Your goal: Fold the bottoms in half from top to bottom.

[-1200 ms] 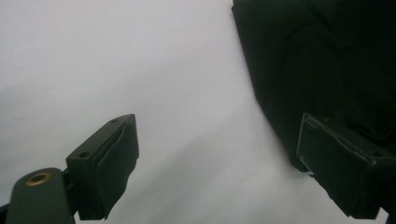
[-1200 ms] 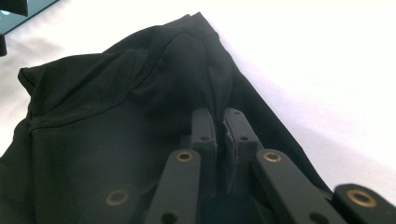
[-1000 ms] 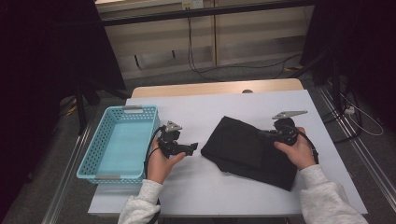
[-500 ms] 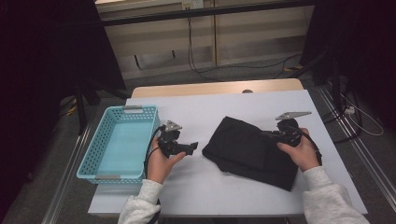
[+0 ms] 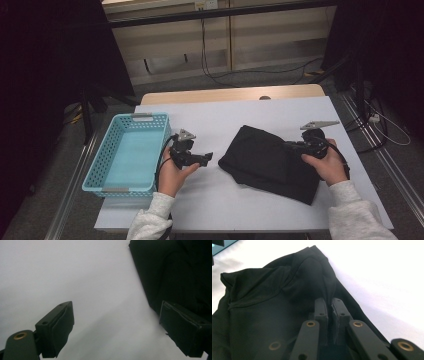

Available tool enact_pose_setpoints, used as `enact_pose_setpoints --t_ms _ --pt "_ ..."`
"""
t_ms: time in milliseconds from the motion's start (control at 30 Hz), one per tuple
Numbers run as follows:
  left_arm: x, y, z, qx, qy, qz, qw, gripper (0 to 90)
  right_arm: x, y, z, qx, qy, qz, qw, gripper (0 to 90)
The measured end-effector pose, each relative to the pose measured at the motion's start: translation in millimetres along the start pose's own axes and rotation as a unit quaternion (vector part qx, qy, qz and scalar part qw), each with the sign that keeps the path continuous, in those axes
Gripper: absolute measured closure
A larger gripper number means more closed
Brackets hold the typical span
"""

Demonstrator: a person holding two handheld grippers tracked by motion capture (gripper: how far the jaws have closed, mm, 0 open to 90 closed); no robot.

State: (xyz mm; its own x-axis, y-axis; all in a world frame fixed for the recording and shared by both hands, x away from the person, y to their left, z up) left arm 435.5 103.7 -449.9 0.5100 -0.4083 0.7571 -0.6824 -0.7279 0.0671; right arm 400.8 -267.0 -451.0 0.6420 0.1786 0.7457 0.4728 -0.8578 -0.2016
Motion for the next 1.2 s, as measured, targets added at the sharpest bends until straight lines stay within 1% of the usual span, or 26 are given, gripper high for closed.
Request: enact_pose_setpoints --t_ms 100,267,433,600,633,800,833,900,1200 --pt "0.3 0.2 0.2 0.001 0.0 0.005 1.0 12.5 -1.2 0.6 -1.9 0.0 0.0 0.002 1.0 83.9" --pt "0.0 1.1 1.0 -0.001 -0.002 0.003 1.0 12.5 -2.5 0.1 -3.1 0.0 0.0 0.0 1.0 83.9" --pt "-0.1 1.5 1.6 -0.002 -0.002 0.002 1.0 12.5 -4.2 1.8 -5.4 -0.001 -0.001 0.002 1.0 83.9" --pt "-0.2 1.9 2.5 -0.004 -0.005 0.004 1.0 12.5 -5.1 3.1 -7.7 -0.002 0.001 0.004 1.0 83.9" --pt "-0.2 1.5 2.6 -0.002 -0.005 0.007 1.0 12.5 -5.4 3.3 -8.1 -0.002 0.001 0.004 1.0 83.9" --pt "0.3 2.8 3.0 -0.004 -0.005 0.003 1.0 12.4 -7.6 4.8 -9.9 -0.005 -0.002 0.005 1.0 83.9" --pt "0.8 2.5 2.6 -0.001 -0.004 0.008 1.0 12.5 -8.2 5.5 -11.0 -0.004 -0.001 0.005 1.0 83.9" --pt "0.7 3.0 3.0 -0.003 -0.004 0.005 1.0 12.4 -8.7 6.7 -12.3 -0.005 0.0 0.005 1.0 83.9" --pt "1.5 4.7 5.0 -0.007 -0.005 0.007 0.9999 12.5 -11.4 10.4 -16.6 -0.007 -0.001 0.008 0.9999 83.9"
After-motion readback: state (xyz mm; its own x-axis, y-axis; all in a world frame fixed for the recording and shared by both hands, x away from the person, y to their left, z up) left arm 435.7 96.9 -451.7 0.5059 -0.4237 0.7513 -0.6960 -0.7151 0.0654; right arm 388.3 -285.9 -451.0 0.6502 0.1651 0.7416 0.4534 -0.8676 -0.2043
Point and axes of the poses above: each handheld gripper's, and its own axes: z roughly forward along the jaws, x roughly out of its top, y roughly to its right, the point moved 3 cm from there along z, roughly forward along the jaws, and after that the axes turned 1 degree about z, right-handed, at the moved point
